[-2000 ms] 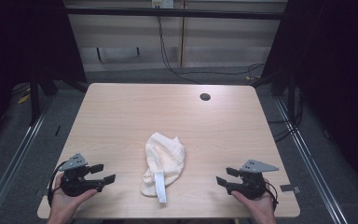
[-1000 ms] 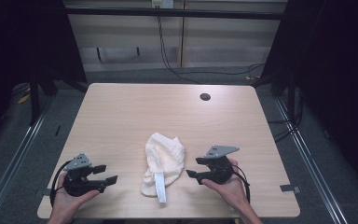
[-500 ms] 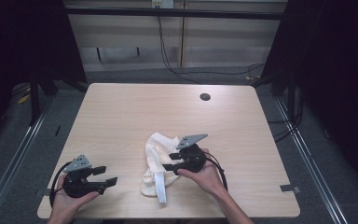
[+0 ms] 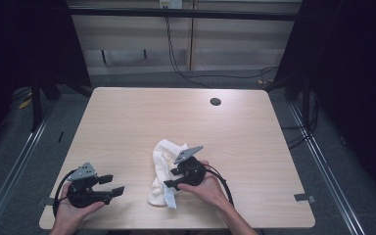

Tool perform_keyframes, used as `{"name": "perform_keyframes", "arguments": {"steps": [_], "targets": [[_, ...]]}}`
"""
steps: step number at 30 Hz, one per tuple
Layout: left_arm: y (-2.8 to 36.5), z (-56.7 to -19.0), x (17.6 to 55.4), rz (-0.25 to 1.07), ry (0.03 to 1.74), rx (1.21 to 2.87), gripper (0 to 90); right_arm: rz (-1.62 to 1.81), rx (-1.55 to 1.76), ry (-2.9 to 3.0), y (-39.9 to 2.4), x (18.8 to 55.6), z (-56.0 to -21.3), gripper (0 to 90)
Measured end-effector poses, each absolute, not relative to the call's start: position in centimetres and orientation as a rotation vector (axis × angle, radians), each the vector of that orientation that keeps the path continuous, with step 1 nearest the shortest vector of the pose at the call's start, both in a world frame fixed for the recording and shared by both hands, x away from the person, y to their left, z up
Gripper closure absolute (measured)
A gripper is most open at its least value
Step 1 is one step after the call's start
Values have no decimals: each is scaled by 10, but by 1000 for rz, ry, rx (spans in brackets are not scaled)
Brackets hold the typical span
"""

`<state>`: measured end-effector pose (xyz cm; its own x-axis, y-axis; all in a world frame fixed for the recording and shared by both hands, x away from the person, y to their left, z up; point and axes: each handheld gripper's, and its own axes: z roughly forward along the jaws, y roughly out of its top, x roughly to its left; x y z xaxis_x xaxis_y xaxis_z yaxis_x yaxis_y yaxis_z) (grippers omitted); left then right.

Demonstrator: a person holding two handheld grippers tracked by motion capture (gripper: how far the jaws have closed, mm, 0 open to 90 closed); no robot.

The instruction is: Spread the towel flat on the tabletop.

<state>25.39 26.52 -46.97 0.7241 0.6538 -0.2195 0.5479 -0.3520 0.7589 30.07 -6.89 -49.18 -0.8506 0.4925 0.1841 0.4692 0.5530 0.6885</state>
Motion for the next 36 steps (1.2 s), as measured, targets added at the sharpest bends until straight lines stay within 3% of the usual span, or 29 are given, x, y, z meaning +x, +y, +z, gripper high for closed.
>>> {"name": "perform_keyframes", "arguments": {"steps": [5,9,13,36], "targets": [[263,-469,254,142,898,2044,331,1174,835,2754,-68,301,-497,541],[262,-470,255,140,901,2047,332,1165,838,2761,-71,300,-497,683],[261,-469,253,140,889,2053,332,1169,860,2768,-75,299,-496,753],[252,-470,254,123,862,2076,368,1120,1002,2701,-137,280,-493,772]]}}
